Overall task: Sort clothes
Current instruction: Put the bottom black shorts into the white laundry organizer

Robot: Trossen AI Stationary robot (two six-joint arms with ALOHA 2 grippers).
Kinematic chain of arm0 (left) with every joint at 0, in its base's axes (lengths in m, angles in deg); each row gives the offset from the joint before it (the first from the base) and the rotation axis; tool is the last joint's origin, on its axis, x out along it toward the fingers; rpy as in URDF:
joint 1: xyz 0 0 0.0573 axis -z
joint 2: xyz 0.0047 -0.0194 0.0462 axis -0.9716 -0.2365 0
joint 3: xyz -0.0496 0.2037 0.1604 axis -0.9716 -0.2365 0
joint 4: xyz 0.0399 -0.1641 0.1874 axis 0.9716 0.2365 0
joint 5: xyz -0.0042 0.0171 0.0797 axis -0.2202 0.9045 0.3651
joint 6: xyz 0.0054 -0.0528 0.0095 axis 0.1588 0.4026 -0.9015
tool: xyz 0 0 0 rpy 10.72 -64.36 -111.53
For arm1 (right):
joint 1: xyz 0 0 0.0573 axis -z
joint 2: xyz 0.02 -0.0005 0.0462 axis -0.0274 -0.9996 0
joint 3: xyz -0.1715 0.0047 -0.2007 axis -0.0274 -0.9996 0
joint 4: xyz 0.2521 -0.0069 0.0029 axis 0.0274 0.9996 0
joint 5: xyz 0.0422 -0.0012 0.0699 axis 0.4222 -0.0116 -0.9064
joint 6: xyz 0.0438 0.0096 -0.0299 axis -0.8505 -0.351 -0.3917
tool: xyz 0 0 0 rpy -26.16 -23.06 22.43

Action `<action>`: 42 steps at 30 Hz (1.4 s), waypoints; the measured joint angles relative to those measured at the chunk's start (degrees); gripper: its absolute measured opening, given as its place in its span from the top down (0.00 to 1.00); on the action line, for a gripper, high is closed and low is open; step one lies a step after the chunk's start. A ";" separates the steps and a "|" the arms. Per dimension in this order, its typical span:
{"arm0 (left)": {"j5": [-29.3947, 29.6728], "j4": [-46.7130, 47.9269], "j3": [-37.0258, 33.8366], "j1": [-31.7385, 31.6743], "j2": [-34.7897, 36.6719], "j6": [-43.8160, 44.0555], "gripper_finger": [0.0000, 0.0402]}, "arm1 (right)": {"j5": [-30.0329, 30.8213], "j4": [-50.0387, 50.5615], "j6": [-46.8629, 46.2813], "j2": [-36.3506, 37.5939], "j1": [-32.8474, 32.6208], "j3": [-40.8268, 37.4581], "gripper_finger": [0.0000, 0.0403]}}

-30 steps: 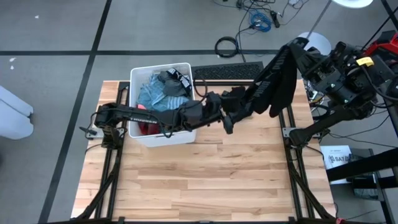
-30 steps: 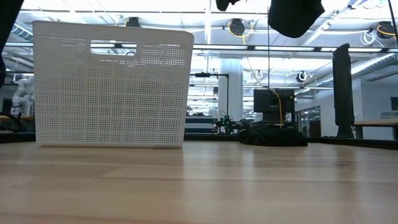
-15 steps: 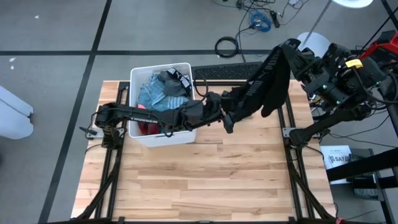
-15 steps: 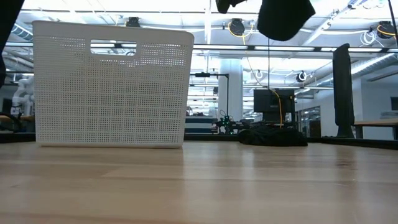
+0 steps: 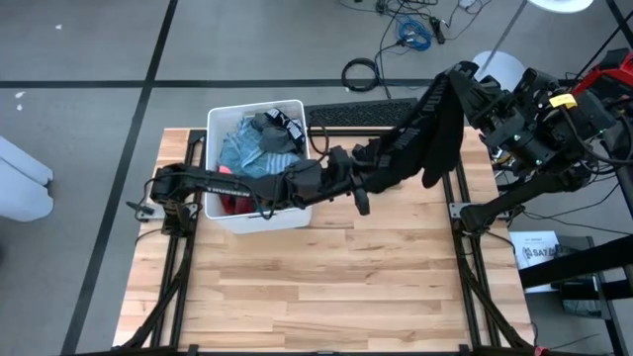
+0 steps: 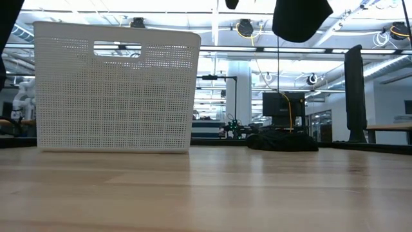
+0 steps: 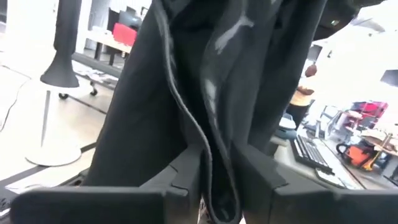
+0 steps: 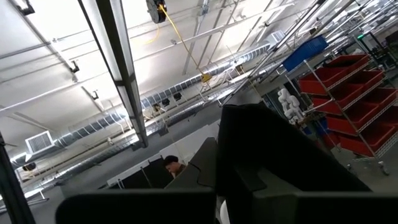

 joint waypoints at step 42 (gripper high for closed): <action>12.29 34.35 0.02 -2.14 35.08 -14.64 0.99 | 17.81 22.47 3.91 8.52 -0.02 -0.04 1.00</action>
